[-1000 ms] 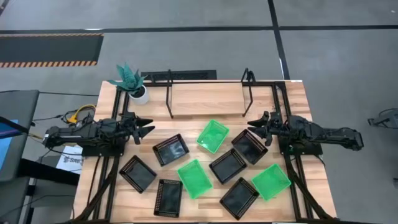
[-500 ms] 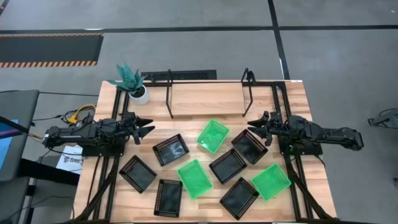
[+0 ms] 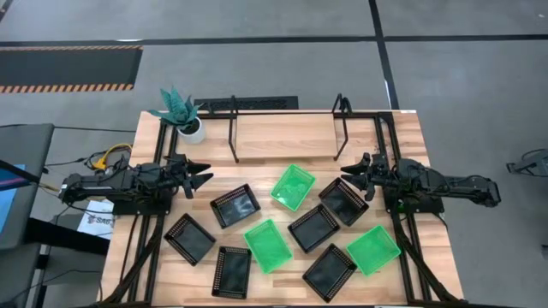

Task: Stack baskets on shelf by color

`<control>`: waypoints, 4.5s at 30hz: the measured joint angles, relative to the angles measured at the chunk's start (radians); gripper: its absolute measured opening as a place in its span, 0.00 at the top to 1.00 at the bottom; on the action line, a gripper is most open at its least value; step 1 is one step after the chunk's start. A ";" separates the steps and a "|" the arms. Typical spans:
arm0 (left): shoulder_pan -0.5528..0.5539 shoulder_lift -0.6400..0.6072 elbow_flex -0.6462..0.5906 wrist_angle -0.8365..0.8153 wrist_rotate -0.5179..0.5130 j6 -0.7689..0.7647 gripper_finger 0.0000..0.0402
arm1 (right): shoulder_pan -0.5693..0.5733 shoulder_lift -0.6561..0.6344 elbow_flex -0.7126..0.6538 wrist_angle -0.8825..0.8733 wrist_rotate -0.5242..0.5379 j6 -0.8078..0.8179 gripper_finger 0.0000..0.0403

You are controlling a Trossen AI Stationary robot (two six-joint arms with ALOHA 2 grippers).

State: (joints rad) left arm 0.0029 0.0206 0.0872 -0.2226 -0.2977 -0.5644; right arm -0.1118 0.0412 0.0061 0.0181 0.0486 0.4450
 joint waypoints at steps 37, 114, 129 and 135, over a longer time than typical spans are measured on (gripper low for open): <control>0.000 0.000 0.000 0.000 0.000 0.000 0.41 | 0.000 0.000 0.000 0.000 0.000 0.000 0.55; 0.001 0.669 0.865 -0.581 -0.056 0.108 0.41 | 0.024 1.081 0.737 -1.082 0.115 0.341 0.53; 0.001 0.629 0.865 -0.621 -0.056 0.109 0.41 | 0.072 1.155 0.711 -0.971 0.078 0.348 0.48; 0.001 0.627 0.865 -0.644 -0.056 0.108 0.41 | 0.072 1.158 0.649 -0.920 0.078 0.349 0.50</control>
State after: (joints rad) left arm 0.0036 0.6472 0.9524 -0.8663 -0.3542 -0.4563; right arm -0.0395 1.1989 0.6553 -0.9014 0.1263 0.7940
